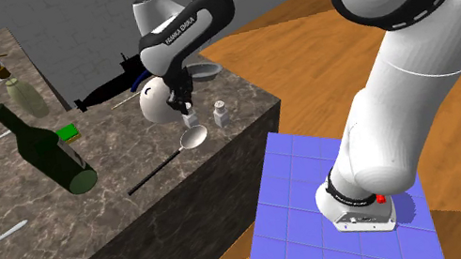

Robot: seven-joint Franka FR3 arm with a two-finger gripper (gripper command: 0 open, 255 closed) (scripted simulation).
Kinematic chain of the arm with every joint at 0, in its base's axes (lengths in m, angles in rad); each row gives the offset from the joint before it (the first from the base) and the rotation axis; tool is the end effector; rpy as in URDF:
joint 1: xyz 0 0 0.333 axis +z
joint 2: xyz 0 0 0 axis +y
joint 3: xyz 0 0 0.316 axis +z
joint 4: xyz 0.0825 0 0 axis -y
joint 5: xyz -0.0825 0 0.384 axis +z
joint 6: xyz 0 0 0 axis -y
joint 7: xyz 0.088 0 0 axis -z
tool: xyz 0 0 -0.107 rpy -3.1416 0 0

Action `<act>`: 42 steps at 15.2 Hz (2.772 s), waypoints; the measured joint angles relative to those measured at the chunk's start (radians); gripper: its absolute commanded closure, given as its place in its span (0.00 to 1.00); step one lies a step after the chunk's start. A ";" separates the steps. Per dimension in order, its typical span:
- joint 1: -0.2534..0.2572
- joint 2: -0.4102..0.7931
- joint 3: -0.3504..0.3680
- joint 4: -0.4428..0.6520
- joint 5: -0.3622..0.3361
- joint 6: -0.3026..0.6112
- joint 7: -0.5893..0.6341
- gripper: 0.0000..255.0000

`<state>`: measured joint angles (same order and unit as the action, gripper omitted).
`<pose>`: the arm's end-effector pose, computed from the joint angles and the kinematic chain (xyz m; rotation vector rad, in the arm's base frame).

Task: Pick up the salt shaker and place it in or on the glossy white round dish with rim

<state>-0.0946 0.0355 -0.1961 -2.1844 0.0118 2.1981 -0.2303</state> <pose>0.5128 -0.1527 0.3709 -3.1318 0.1055 0.0309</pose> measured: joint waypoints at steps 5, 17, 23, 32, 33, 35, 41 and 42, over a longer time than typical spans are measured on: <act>0.000 -0.025 0.000 0.014 -0.006 -0.039 0.004 1.00; 0.002 -0.078 0.002 0.118 -0.018 -0.194 0.014 1.00; 0.003 -0.102 0.004 0.175 -0.022 -0.274 0.018 1.00; -0.061 0.009 -0.065 0.375 0.000 -0.367 -0.122 1.00; -0.074 0.030 -0.076 0.406 0.006 -0.378 -0.146 1.00; -0.099 0.079 -0.095 0.469 0.021 -0.395 -0.192 1.00; -0.194 0.256 -0.139 0.733 0.080 -0.492 -0.326 1.00; -0.215 0.287 -0.145 0.780 0.091 -0.510 -0.349 1.00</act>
<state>-0.3092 0.3227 -0.3415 -1.4041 0.1025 1.6879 -0.5795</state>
